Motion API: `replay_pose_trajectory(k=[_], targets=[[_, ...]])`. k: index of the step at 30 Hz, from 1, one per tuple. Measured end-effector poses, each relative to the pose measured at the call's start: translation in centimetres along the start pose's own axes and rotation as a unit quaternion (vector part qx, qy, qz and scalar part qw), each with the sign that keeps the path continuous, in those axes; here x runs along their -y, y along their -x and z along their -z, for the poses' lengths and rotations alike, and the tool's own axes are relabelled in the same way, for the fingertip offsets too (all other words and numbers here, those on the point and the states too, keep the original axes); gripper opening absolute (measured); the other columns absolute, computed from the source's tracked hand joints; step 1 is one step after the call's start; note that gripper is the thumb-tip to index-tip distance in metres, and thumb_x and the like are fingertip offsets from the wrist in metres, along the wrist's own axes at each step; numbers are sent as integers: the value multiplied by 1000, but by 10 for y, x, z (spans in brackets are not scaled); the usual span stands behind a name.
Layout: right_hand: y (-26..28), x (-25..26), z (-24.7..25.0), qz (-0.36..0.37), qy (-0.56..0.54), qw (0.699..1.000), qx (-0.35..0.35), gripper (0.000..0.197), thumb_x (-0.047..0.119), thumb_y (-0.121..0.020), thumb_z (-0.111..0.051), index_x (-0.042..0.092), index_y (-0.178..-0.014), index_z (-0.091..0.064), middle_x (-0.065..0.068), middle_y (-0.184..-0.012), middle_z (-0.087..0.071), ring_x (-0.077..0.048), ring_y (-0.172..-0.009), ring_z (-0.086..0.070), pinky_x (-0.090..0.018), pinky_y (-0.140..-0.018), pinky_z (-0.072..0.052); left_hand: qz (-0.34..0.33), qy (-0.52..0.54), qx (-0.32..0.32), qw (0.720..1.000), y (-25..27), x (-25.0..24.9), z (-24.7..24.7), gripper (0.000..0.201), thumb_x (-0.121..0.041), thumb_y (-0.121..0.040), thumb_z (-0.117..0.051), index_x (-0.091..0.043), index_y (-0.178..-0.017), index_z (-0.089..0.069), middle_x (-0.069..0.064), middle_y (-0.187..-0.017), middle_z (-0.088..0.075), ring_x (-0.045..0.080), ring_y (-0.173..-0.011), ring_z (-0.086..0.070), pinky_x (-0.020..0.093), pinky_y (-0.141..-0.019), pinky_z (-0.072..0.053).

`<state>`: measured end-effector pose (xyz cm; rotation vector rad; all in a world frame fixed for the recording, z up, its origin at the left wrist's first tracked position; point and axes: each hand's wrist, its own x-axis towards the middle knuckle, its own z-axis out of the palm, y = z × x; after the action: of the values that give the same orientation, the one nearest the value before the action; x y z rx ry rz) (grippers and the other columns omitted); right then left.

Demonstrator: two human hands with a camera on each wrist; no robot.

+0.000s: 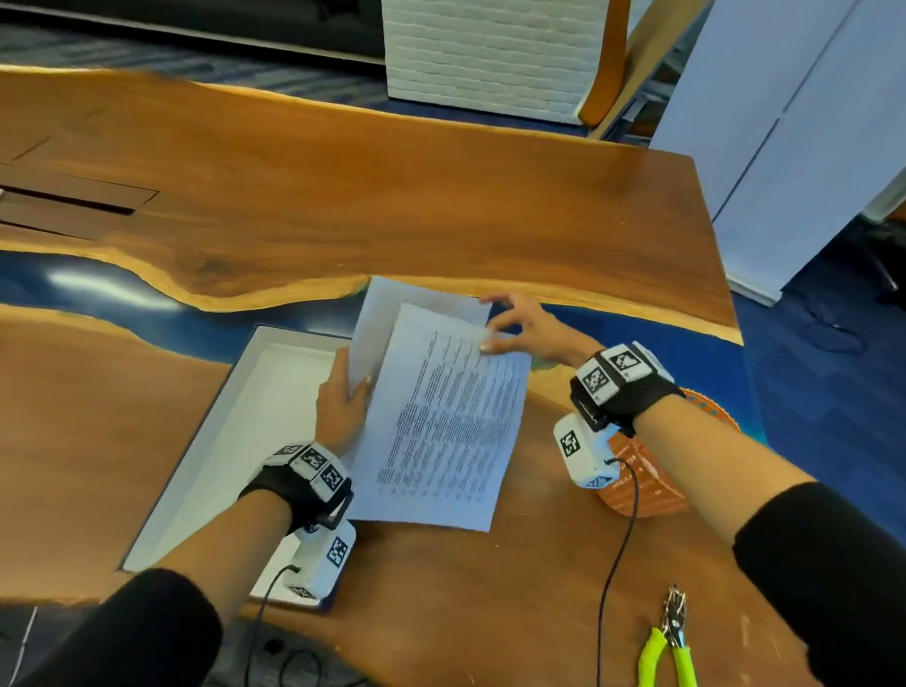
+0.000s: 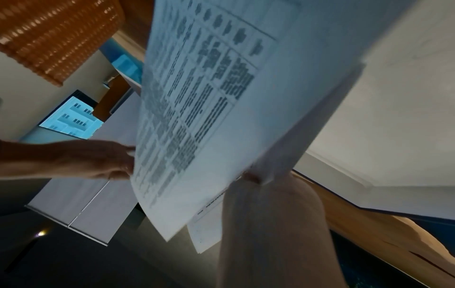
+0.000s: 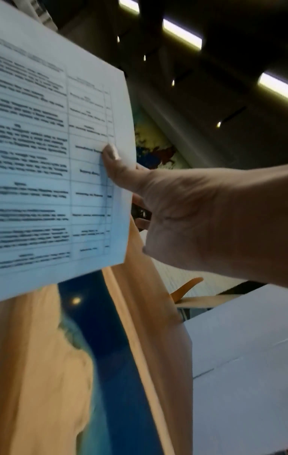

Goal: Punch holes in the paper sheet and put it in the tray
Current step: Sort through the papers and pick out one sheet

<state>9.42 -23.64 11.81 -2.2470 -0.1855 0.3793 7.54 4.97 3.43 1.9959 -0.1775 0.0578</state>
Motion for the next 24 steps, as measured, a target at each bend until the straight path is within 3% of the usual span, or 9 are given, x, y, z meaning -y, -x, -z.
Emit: replay_pose_trajectory(k=[3, 5, 7, 9, 10, 12, 16, 20, 24], targets=[[-9, 13, 10, 35, 82, 994, -68, 23, 43, -74, -74, 23, -84, -73, 8, -148, -36, -21, -139, -26, -59, -112, -15, 5, 48, 52, 997, 2, -8, -12, 33, -12, -96, -53, -14, -128, -46, -10, -110, -61, -10, -93, -61, 12, -78, -49], [-10, 19, 12, 20, 102, 991, -90, 24, 41, -77, -71, 19, -85, -73, 9, -149, -38, -19, -142, -24, -60, -114, -3, 15, 77, 80, 994, 2, -14, -17, 35, -10, -96, -52, -11, -131, -46, -8, -115, -59, -19, -94, -57, 6, -76, -46], [-8, 23, 13, 13, 101, 989, -109, 25, 38, -81, -68, 14, -88, -73, 3, -139, -52, -19, -134, -39, -50, -111, -10, 27, 110, 98, 989, 2, -20, -20, 35, -10, -96, -51, -13, -131, -48, -3, -118, -60, -7, -101, -60, 17, -81, -49], [-4, 25, 11, 15, 77, 992, -101, 29, 32, -83, -68, 4, -83, -73, -17, -104, -68, -28, -93, -59, -32, -82, -29, 36, 140, 107, 984, 2, -26, -22, 33, -10, -96, -51, -14, -130, -49, 0, -120, -60, 8, -108, -60, 27, -88, -50], [-2, 25, 10, 19, 55, 993, -100, 32, 29, -83, -69, -2, -78, -71, -24, -81, -65, -28, -70, -54, -30, -68, -29, 44, 155, 109, 981, 3, -28, -23, 32, -12, -97, -50, -13, -129, -49, 0, -120, -60, 12, -108, -60, 30, -89, -51], [-1, 23, 8, 16, 27, 993, -115, 38, 27, -83, -70, -8, -70, -67, -19, -59, -50, -23, -53, -39, -27, -54, -26, 66, 181, 106, 976, 3, -32, -26, 23, -20, -100, -44, -16, -121, -53, -1, -112, -62, 14, -102, -61, 33, -87, -50], [0, 17, 4, 7, 21, 988, -156, 35, 25, -84, -68, -4, -65, -66, -17, -52, -48, -22, -48, -35, -26, -50, -23, 73, 220, 99, 968, 5, -36, -32, 29, -34, -101, -40, -13, -113, -56, 1, -110, -63, 13, -100, -62, 31, -89, -51], [1, 14, 5, 3, 16, 985, -174, 16, 21, -79, -74, 6, -81, -72, -18, -77, -71, -31, -64, -58, -36, -59, -41, 23, 163, 86, 983, 7, -31, -33, 32, -14, -96, -52, -8, -128, -51, 5, -118, -64, 16, -106, -63, 30, -89, -53], [12, 6, 12, -12, -68, 978, -196, 48, 9, -66, -84, 11, -108, -60, -3, -74, -63, -17, -64, -58, -24, -57, -47, 34, 166, 65, 983, 1, -28, -29, 33, -7, -97, -49, -4, -129, -50, 12, -118, -62, 20, -105, -63, 37, -90, -51]])
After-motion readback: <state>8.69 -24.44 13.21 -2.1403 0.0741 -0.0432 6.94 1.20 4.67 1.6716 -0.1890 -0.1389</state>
